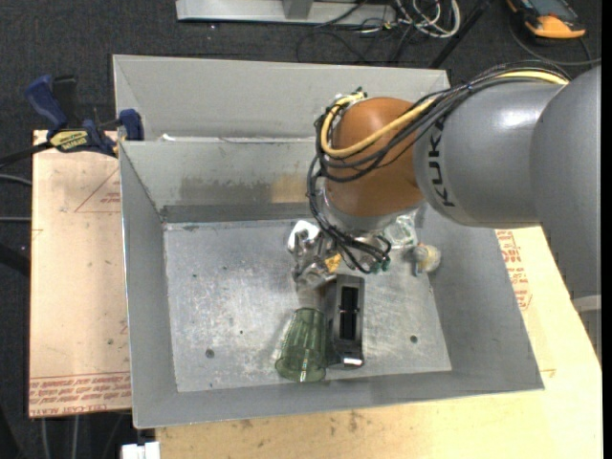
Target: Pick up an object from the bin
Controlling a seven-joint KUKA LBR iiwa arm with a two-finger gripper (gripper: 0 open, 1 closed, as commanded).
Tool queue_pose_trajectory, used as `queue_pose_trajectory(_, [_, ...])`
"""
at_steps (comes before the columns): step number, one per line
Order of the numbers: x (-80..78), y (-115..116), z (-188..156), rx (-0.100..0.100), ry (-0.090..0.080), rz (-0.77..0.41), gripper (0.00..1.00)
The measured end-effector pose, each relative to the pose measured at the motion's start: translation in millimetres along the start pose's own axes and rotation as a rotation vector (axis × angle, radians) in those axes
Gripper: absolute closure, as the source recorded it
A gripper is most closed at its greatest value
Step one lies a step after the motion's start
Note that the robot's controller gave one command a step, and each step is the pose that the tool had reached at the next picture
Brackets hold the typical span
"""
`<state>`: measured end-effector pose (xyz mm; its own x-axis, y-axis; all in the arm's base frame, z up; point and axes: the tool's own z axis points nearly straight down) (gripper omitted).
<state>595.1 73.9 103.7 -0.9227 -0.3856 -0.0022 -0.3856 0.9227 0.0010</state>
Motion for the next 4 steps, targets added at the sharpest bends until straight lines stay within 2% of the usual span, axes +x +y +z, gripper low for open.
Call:
queue_pose_trajectory(1, [54.4, -23, 4, -0.001, -0.009, -0.04, 1.0])
queue_pose_trajectory(2, [88.3, -33, -34, -0.001, 0.006, -0.037, 1.0])
queue_pose_trajectory(3, [72.2, -31, -53, 0.003, -0.007, -0.046, 1.0])
queue_pose_trajectory(4, [109.6, -34, -45, -0.001, 0.001, -0.041, 1.0])
